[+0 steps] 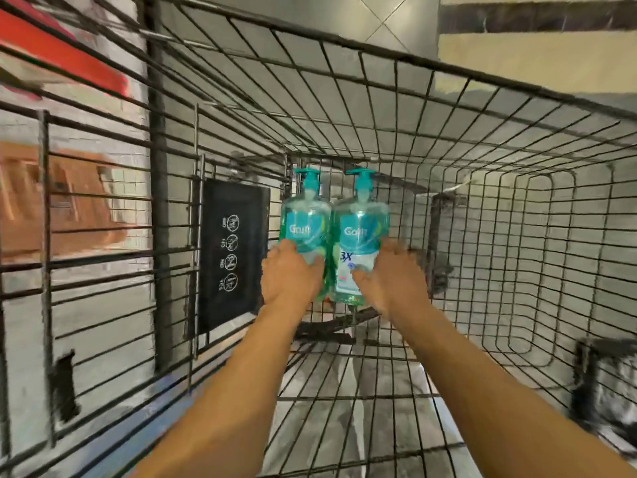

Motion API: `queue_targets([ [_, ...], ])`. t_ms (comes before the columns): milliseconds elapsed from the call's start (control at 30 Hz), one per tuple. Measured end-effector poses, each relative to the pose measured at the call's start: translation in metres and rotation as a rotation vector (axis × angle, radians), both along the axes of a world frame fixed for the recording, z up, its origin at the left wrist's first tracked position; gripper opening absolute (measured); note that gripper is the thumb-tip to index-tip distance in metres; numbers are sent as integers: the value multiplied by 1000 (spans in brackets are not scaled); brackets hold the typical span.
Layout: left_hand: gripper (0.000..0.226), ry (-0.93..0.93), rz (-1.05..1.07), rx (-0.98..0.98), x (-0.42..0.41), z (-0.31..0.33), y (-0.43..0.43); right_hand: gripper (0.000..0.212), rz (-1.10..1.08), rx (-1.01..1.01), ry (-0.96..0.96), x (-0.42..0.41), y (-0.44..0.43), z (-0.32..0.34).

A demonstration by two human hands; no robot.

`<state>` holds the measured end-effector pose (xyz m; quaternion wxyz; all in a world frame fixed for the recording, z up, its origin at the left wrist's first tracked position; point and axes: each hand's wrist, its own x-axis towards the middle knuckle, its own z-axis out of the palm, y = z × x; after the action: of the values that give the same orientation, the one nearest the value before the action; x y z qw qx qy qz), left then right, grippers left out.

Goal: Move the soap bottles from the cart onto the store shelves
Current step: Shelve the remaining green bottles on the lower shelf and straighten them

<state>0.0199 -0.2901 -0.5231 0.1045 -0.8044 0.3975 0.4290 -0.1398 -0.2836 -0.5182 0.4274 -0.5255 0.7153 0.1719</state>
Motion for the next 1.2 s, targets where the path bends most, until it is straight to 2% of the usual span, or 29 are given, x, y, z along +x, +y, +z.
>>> queue_targets([
  [233, 67, -133, 76, -64, -15, -43, 7, 101, -342, -7, -121, 0, 1, -56],
  [333, 70, -211, 91, -129, -22, -51, 12, 92, -520, -24, -191, -3, 4, -71],
  [400, 79, -241, 117, -153, -23, -57, 14, 79, -615, -21, -229, -4, 5, -78],
  [467, 86, -254, 140, -159, -23, -61, 14, 79, -656, 2, -257, -5, 3, -81],
  [600, 96, -247, 206, -104, -21, -67, 9, 110, -622, 53, -228, -4, -5, -82],
  [767, 120, -123, 409, 110, -3, -77, 1, 106, -582, 15, -102, -10, -5, -75],
  [967, 108, -99, 450, 97, -2, -77, 0, 115, -505, -49, -51, -28, 5, -71],
  [1100, 96, -14, 612, 87, -1, -81, -1, 114, -674, -97, -169, -23, 18, -72],
  [1200, 92, -29, 639, 34, -10, -79, 3, 101, -761, -167, -225, -18, 24, -72],
])
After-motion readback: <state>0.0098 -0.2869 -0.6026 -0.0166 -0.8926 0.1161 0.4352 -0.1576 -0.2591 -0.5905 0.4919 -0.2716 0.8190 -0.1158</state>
